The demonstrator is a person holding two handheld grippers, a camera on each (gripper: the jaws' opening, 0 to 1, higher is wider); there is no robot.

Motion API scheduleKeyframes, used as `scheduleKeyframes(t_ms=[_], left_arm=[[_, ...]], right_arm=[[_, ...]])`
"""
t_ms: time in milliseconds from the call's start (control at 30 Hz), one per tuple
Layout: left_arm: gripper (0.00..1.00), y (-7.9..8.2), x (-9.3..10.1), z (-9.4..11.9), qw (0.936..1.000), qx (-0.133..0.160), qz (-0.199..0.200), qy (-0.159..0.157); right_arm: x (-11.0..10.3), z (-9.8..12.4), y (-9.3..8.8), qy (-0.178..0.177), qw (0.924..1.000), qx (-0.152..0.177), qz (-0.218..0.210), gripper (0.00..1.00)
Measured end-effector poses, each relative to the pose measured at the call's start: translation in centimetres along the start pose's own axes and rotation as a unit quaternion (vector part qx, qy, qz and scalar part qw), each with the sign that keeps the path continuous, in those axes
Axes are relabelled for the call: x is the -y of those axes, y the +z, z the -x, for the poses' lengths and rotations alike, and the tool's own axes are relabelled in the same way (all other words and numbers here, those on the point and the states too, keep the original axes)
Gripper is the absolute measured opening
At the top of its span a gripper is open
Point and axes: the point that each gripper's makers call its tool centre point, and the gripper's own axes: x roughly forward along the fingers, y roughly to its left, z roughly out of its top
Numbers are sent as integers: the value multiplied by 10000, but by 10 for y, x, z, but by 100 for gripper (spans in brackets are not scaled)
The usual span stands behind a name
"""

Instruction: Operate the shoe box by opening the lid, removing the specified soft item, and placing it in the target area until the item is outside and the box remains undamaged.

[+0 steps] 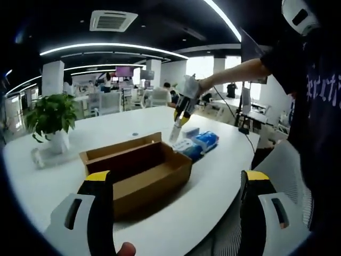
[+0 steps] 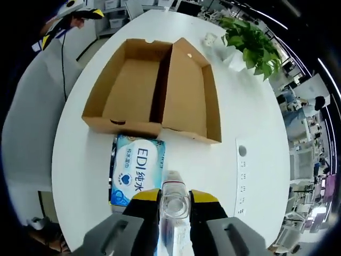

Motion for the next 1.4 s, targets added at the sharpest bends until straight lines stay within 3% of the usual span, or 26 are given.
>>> scheduleKeyframes(t_ms=[667, 900, 1400], left_arm=[[98, -10, 1, 5, 9999, -49, 130, 80], [98, -15, -1, 8, 9997, -75, 159, 145], [97, -19, -4, 9, 9996, -112, 178, 183]], right_arm=[[2, -39, -3, 260, 9988, -404, -123, 16], [12, -41, -1, 239, 9986, -426, -215, 17], [8, -44, 4, 540, 9975, -367, -267, 17]])
